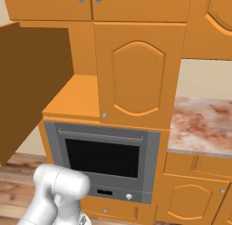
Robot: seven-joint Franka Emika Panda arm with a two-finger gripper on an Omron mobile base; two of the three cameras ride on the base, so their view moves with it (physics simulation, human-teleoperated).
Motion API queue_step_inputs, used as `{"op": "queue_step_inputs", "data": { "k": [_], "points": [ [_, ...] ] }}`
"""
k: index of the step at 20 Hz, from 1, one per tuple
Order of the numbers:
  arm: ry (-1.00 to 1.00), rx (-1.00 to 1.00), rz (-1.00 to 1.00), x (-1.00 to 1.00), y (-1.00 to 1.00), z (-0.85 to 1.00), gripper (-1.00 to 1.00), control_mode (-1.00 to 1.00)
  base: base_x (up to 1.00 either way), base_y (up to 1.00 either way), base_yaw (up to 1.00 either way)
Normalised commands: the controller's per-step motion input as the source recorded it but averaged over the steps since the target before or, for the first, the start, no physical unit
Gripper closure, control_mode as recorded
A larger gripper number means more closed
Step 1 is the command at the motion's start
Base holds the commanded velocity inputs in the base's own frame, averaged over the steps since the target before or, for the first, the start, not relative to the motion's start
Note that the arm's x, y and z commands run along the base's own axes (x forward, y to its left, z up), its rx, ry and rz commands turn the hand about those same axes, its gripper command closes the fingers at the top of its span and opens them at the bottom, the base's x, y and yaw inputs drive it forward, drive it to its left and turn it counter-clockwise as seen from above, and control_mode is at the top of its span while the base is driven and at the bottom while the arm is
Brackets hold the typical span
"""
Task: Open the cabinet. Pick the sponge and place it next to the sink. Then close the cabinet.
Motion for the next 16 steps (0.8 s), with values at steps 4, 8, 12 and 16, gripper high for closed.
{"op": "queue_step_inputs", "data": {
  "k": [4,8,12,16],
  "points": [
    [0.00,-0.03,-0.12,0.40,0.00,-0.07,-1.00,-1.00,0.00,0.00,0.00],
    [0.00,-0.02,-0.11,0.40,0.00,-0.04,-1.00,-1.00,0.00,0.00,0.00],
    [0.00,0.00,-0.10,0.38,0.00,-0.08,-1.00,-1.00,0.00,0.00,0.00],
    [0.00,0.00,-0.11,0.25,0.11,-0.10,-1.00,-1.00,0.00,0.00,0.00]
  ]
}}
